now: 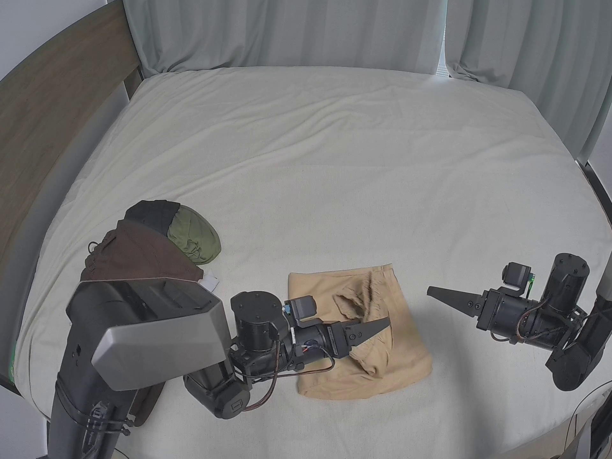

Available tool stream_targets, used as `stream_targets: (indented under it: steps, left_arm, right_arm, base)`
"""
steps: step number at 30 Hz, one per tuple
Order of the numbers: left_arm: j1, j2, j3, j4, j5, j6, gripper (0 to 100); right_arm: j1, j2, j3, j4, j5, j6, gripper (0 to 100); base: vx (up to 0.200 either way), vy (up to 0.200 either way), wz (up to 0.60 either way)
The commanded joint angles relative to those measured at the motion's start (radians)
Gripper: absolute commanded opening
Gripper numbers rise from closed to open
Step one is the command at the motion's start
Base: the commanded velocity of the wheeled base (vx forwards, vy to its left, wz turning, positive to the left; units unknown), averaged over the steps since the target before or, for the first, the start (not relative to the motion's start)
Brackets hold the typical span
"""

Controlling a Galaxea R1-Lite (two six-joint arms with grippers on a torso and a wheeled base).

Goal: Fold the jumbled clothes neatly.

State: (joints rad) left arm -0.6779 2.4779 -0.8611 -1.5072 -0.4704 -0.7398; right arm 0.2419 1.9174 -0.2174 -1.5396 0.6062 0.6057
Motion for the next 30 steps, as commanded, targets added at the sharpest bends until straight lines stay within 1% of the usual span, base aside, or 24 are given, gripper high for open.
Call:
stream_targets:
  steps: [1,8,12,19,21,24,27,30]
  left_arm:
    - [0.004,0.004,-0.003,-0.001,0.015,0.0,100]
    - [0.021,-0.004,0.024,-0.01,0.029,0.011,100]
    - [0.049,-0.024,0.036,-0.014,0.029,0.028,100]
    - [0.075,-0.108,0.102,-0.016,0.027,0.049,100]
    - [0.078,-0.151,0.162,-0.016,0.027,0.06,100]
    - [0.092,-0.172,0.209,-0.022,0.027,0.102,100]
    - [0.121,-0.203,0.272,-0.039,0.023,0.158,100]
    - [0.162,-0.264,0.333,-0.039,0.01,0.189,100]
  right_arm:
    - [0.002,0.002,0.001,-0.001,0.0,0.0,100]
    - [0.007,0.011,0.007,0.001,0.0,-0.001,100]
    - [0.008,0.022,0.01,0.001,0.001,-0.003,100]
    - [0.01,0.045,0.018,-0.001,0.0,-0.004,100]
    - [0.014,0.043,0.026,-0.001,0.0,-0.006,100]
    - [0.025,0.043,0.027,0.001,0.0,-0.006,100]
    - [0.028,0.043,0.033,-0.001,0.0,-0.006,100]
    - [0.034,0.041,0.035,-0.001,0.0,-0.007,100]
  base:
    - [0.0,0.0,0.0]
    - [0.0,0.0,0.0]
    - [0.0,0.0,0.0]
    - [0.0,0.0,0.0]
    - [0.0,0.0,0.0]
    - [0.0,0.0,0.0]
    - [0.0,0.0,0.0]
    - [0.0,0.0,0.0]
